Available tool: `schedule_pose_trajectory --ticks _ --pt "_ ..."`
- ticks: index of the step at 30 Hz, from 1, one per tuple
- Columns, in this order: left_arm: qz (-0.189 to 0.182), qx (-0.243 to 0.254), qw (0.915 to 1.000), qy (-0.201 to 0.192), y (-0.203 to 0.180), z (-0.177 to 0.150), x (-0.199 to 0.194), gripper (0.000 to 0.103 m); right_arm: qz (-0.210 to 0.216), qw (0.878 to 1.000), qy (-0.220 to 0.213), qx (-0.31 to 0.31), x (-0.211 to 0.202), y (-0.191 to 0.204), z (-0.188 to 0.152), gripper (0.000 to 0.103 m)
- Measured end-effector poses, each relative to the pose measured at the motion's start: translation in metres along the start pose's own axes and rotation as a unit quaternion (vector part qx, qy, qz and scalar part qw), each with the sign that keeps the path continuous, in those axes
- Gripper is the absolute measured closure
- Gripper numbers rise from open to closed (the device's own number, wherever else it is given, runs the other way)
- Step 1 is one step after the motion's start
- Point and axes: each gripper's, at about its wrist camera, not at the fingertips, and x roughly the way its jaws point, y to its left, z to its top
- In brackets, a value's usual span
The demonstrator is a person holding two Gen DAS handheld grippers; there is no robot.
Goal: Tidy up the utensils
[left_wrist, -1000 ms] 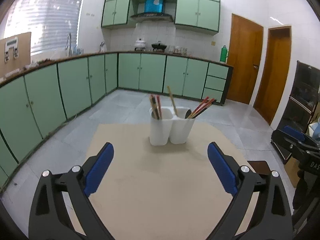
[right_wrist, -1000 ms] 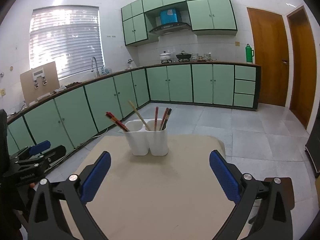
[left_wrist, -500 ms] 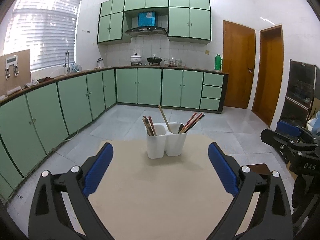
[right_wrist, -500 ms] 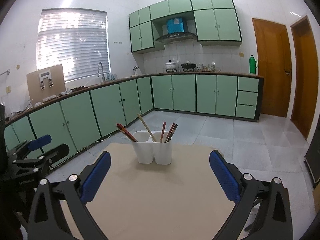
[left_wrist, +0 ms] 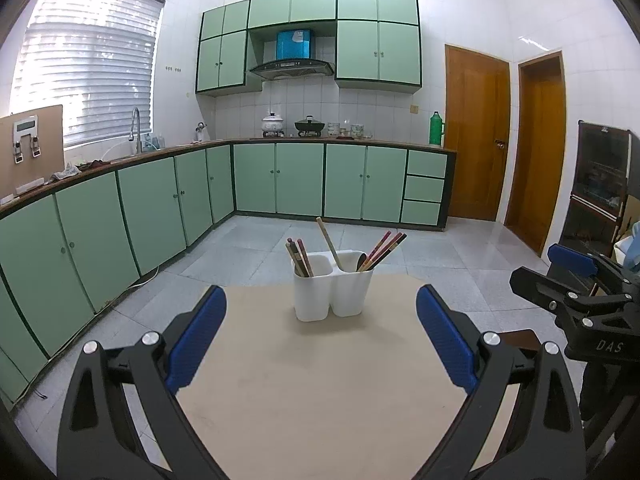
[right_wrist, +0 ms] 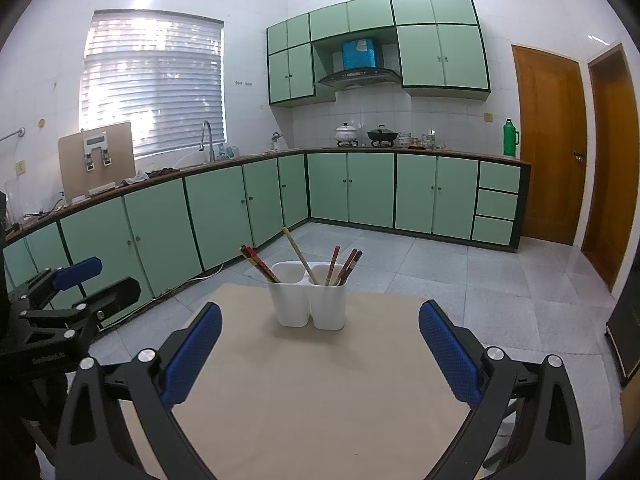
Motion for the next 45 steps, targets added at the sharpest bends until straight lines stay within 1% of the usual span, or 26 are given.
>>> schedule_pose_trajectory --ticks 45 --pt "0.004 -0.010 0.9999 0.004 0.0079 -0.0005 0.0026 0.010 0.003 1.000 0.004 -0.007 0.0058 0.0027 -0.0002 0.006"
